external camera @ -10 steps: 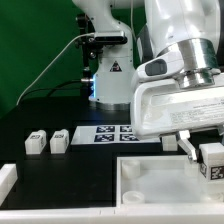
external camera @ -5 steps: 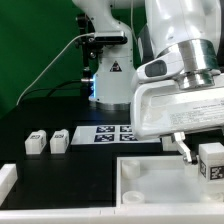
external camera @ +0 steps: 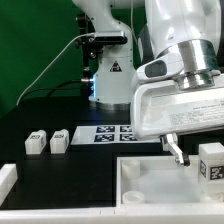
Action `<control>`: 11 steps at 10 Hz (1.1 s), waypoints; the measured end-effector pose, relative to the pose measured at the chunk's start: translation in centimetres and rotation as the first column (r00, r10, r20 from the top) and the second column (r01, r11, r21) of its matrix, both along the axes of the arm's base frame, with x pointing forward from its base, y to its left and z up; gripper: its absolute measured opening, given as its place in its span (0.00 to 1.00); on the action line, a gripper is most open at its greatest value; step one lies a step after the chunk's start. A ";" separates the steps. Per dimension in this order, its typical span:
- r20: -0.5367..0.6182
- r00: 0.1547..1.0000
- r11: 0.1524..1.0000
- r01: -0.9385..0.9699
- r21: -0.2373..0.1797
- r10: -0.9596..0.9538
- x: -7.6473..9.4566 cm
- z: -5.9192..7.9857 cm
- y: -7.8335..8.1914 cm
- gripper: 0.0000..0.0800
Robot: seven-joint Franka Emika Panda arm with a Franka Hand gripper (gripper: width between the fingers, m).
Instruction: Assemble one leg
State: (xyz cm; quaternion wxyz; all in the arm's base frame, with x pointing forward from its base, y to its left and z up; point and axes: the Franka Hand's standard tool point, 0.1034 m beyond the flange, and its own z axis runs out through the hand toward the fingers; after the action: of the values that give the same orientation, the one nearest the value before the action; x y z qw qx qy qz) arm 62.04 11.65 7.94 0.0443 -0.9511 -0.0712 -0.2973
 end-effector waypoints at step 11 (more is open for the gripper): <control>-0.189 0.982 1.000 -0.014 -0.001 0.014 -0.2 2.6 0.0 0.81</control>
Offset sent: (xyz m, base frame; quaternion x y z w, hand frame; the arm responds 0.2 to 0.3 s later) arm 0.0000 0.0000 0.0000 0.0000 0.0000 0.0000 1.0000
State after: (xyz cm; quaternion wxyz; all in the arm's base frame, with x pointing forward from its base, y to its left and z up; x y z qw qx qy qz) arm 61.80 11.65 10.57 0.0518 -0.9745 -0.0736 -0.2054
